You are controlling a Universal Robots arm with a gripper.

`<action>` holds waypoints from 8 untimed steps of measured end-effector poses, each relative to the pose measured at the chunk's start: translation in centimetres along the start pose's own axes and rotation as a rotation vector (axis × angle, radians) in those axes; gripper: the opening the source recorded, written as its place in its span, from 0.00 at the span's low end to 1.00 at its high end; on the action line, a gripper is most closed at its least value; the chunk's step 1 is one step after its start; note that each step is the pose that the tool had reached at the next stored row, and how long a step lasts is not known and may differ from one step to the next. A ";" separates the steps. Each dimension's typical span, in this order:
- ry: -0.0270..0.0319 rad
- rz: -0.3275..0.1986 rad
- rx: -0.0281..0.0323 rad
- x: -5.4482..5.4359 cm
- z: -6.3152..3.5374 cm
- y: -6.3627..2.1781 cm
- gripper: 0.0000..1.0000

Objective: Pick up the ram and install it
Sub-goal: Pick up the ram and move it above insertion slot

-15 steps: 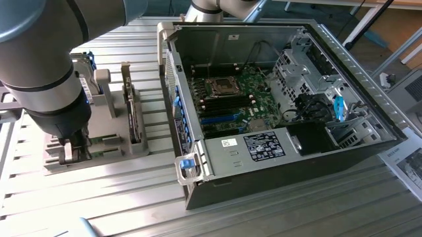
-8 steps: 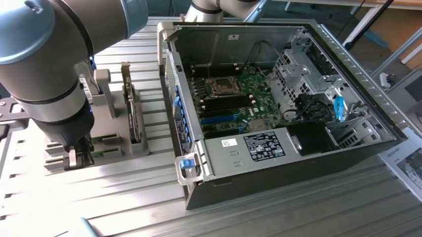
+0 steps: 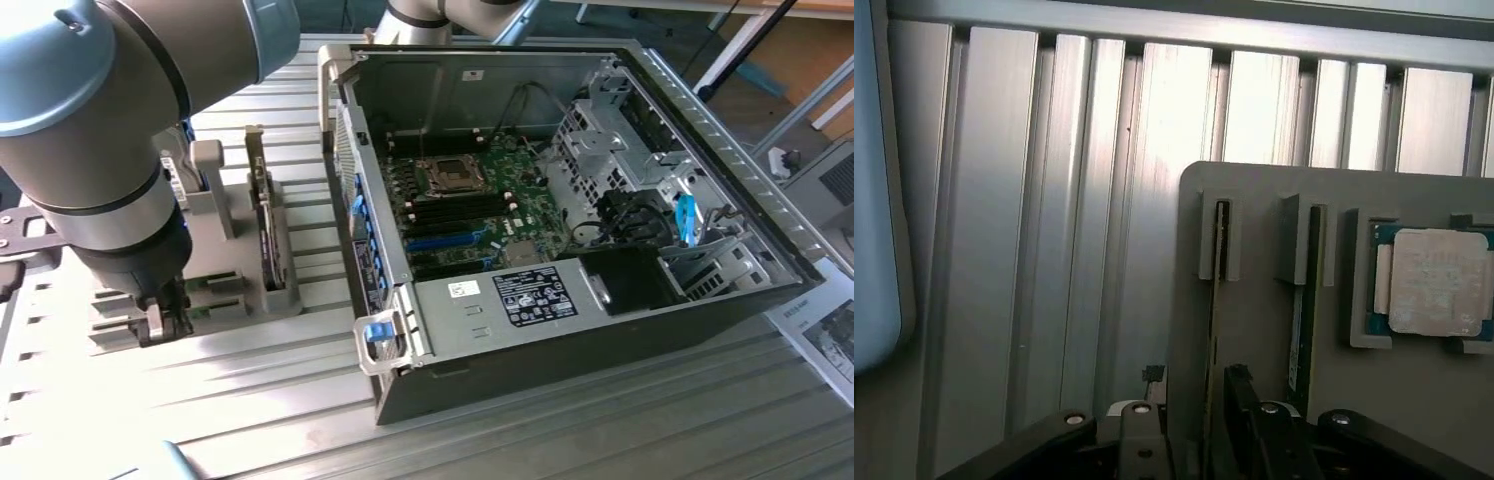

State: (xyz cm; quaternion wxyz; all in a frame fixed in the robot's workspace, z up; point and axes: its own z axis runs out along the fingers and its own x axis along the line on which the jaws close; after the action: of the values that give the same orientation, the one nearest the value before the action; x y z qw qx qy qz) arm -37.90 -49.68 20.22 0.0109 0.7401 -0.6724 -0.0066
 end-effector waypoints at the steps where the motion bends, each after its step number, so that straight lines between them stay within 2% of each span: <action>1: 0.0000 0.000 0.0000 0.0 0.00 0.00 0.36; 2: 0.0000 0.000 0.0000 0.0 0.00 0.00 0.36; 3: 0.0000 0.000 0.0000 0.0 0.00 0.00 0.28; 4: -0.0001 0.000 0.0000 0.0 0.00 0.00 0.28; 6: 0.0001 0.000 0.0000 0.0 0.00 0.00 0.14; 8: 0.0000 0.000 0.0000 0.0 0.00 0.00 0.14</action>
State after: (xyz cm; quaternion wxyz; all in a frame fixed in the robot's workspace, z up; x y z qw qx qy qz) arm -37.90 -49.68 20.22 0.0109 0.7401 -0.6724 -0.0066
